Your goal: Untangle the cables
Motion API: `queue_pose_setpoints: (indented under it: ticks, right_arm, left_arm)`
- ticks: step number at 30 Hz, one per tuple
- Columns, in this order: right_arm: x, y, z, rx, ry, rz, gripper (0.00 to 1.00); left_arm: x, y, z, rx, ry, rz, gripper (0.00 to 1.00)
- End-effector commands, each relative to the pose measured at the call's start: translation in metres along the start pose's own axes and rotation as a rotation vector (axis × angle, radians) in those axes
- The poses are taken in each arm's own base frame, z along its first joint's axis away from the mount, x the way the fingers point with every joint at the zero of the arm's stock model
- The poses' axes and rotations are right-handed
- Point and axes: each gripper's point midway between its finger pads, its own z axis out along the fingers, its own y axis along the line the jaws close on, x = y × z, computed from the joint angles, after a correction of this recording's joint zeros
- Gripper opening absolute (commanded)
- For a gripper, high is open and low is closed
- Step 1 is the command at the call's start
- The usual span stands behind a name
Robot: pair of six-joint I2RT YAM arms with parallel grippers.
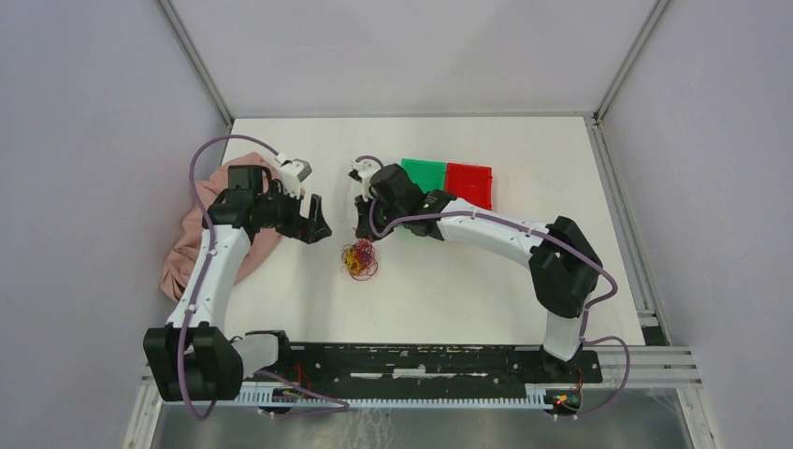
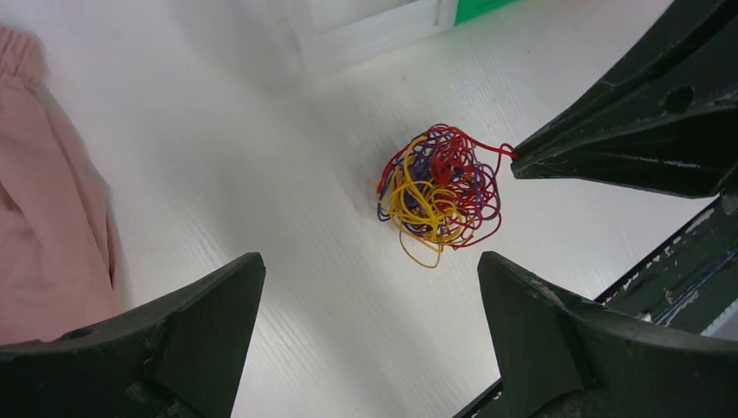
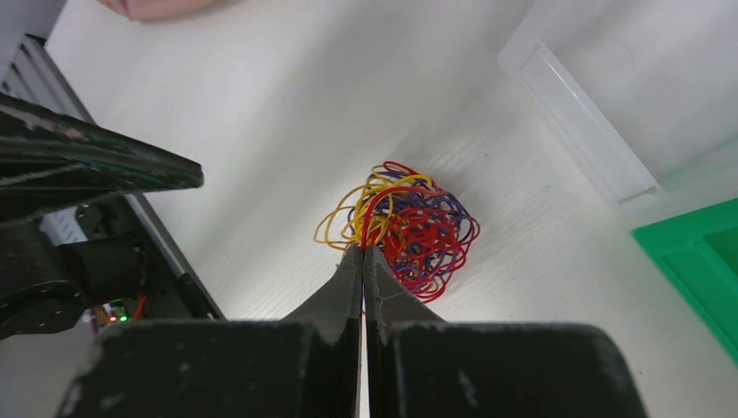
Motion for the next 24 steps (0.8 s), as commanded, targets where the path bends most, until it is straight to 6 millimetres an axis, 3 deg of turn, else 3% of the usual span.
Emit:
queue_pose_setpoints:
  ticks: [1, 6, 10, 16, 24]
  right_arm:
    - [-0.061, 0.053, -0.041, -0.182, -0.166, -0.003, 0.00]
    - [-0.081, 0.086, -0.069, -0.315, -0.197, -0.004, 0.00]
    - [-0.092, 0.107, -0.090, -0.408, -0.216, 0.003, 0.00]
    - [-0.108, 0.133, -0.119, -0.530, -0.256, 0.004, 0.00]
    - [-0.113, 0.152, -0.128, -0.639, -0.244, 0.038, 0.00]
  left_arm:
    - [-0.007, -0.028, -0.015, 0.128, -0.068, 0.190, 0.99]
    - [-0.016, -0.049, -0.032, 0.192, -0.154, 0.327, 1.00]
    - [-0.023, -0.065, -0.046, 0.225, -0.227, 0.428, 0.89]
    - [-0.032, -0.077, -0.059, 0.241, -0.292, 0.495, 0.82]
    - [-0.037, -0.090, -0.064, 0.267, -0.394, 0.504, 0.65]
